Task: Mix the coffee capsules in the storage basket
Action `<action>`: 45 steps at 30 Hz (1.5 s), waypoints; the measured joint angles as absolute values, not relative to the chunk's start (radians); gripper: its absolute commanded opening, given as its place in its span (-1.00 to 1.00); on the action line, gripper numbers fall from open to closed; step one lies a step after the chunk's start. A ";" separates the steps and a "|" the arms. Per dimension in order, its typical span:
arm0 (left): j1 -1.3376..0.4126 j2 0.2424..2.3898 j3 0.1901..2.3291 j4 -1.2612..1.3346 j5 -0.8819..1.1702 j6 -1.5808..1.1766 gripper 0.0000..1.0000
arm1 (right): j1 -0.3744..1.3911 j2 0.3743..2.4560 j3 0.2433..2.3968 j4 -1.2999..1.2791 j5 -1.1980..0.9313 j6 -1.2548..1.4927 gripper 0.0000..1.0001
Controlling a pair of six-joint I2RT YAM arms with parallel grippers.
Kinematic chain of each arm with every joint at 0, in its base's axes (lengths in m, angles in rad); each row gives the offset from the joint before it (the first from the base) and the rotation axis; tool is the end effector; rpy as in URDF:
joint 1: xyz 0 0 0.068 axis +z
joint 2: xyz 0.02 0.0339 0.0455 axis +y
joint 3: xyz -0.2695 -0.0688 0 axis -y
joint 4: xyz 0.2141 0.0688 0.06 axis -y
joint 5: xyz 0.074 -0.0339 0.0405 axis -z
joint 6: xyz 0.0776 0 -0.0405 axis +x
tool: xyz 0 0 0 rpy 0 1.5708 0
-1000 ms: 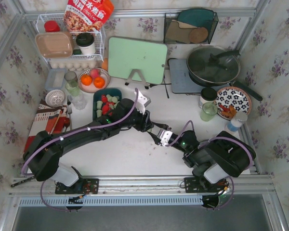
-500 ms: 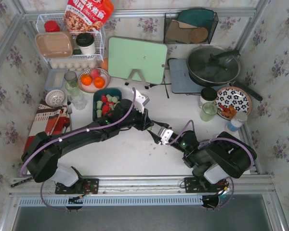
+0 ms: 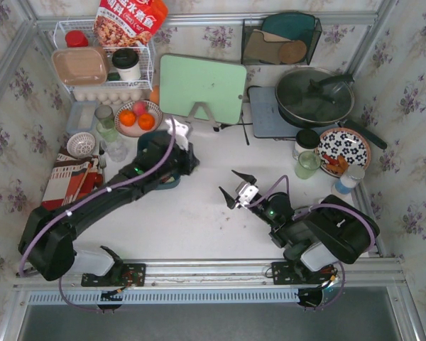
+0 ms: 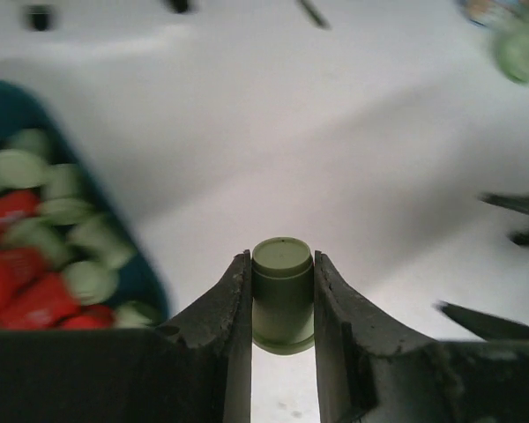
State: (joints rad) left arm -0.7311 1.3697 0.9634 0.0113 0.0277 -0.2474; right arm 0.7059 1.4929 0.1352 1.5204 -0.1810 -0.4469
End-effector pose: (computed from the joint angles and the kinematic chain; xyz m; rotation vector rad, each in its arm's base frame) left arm 0.2416 -0.2196 0.2897 0.5034 1.9628 -0.6595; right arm 0.1822 0.1737 0.2100 -0.8957 1.1011 0.3416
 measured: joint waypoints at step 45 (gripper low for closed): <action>-0.262 1.506 1.134 -0.124 -0.057 -0.212 0.98 | 0.705 1.467 0.086 1.522 0.199 -0.295 1.00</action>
